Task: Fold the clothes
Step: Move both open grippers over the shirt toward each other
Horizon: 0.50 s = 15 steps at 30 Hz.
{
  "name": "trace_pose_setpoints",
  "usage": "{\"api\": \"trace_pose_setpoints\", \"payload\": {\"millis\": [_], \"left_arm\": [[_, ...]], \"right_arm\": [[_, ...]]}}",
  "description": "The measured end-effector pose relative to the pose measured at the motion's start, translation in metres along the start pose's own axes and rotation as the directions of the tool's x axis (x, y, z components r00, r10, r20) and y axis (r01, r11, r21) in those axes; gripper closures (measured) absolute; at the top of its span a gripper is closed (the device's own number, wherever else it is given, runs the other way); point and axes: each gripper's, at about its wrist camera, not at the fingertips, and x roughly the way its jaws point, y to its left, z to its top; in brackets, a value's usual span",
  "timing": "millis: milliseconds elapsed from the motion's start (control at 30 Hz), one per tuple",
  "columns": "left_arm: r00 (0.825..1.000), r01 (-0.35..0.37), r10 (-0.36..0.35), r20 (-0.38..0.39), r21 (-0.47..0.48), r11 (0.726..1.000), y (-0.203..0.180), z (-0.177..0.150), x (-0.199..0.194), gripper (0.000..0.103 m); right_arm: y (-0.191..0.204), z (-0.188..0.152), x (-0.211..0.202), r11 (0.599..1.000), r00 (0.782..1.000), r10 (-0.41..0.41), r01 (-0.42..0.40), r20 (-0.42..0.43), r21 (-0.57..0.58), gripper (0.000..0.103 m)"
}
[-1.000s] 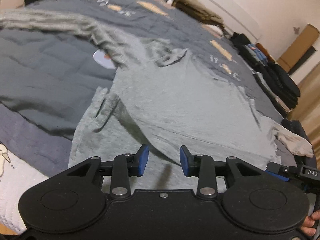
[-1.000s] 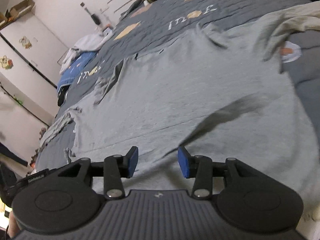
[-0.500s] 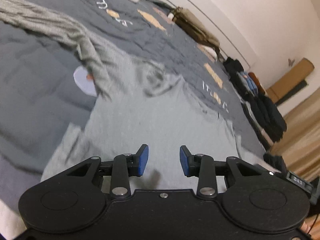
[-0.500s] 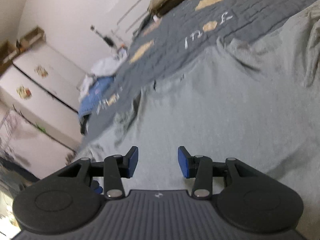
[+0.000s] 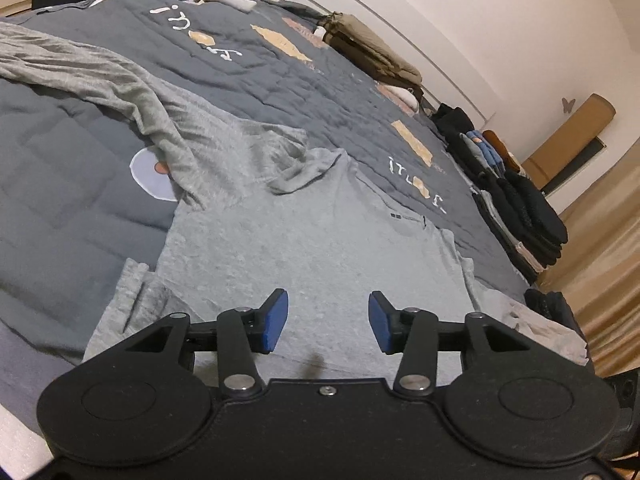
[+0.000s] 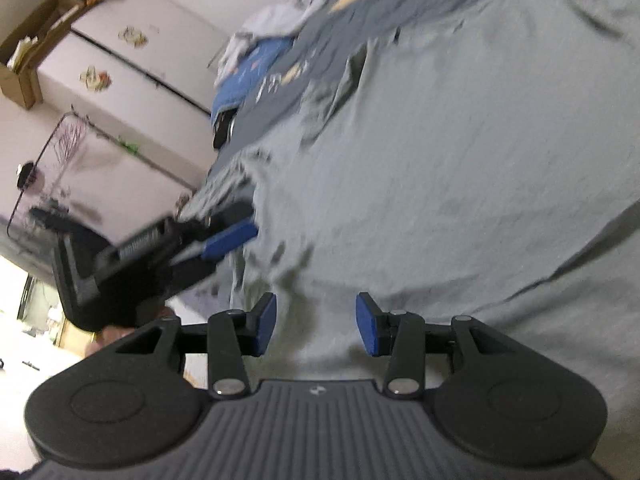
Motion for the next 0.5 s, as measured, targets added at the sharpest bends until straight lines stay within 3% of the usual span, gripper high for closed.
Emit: {"api": "trace_pose_setpoints", "payload": {"millis": [333,500], "left_arm": [[1.0,-0.011,0.011,-0.01,-0.008,1.0,0.003,-0.001,0.002,0.058],[1.0,-0.015,0.015,-0.015,0.007,1.0,0.0,-0.002,0.002,0.057]], "right_arm": [[-0.008,-0.008,0.021,0.999,0.995,-0.051,0.051,-0.09,0.0,0.06],[-0.01,-0.003,0.012,0.995,0.995,-0.098,0.099,0.032,-0.022,0.06]]}}
